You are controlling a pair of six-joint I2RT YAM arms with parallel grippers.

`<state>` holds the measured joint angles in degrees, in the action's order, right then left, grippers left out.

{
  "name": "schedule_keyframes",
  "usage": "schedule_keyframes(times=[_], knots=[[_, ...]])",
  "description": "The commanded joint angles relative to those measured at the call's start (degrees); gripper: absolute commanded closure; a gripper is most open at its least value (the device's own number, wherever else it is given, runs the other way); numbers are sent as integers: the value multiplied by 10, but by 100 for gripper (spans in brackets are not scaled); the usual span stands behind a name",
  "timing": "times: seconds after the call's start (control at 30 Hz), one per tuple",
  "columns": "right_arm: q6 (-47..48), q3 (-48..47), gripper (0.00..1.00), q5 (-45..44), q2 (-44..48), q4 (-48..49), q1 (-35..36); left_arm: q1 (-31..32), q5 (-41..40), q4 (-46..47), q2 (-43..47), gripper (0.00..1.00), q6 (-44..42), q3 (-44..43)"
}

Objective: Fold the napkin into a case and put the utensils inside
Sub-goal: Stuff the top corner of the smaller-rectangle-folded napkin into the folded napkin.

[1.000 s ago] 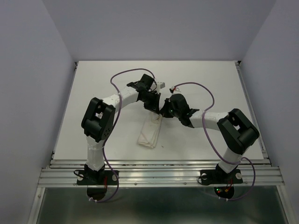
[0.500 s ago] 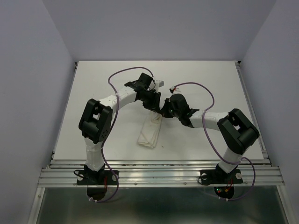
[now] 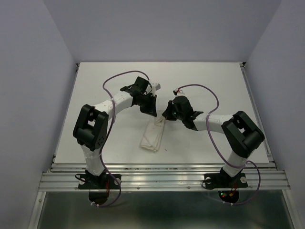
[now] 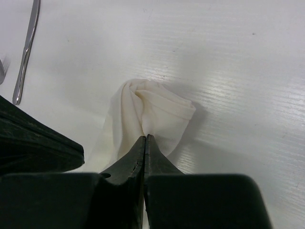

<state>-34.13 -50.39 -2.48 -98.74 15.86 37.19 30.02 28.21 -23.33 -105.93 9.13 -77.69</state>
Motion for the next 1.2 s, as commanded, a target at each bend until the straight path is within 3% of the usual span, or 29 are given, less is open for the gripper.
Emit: schedule_keyframes(times=[0.0, 0.53, 1.17], knots=[[-1, -5, 99, 6, 19, 30, 4, -11, -4, 16, 28, 100, 5, 21], [-1, -11, 99, 12, 20, 29, 4, 11, 50, 60, -52, 100, 22, 3], [-1, -11, 99, 20, 32, 26, 4, 15, 55, 127, -100, 100, 72, -18]])
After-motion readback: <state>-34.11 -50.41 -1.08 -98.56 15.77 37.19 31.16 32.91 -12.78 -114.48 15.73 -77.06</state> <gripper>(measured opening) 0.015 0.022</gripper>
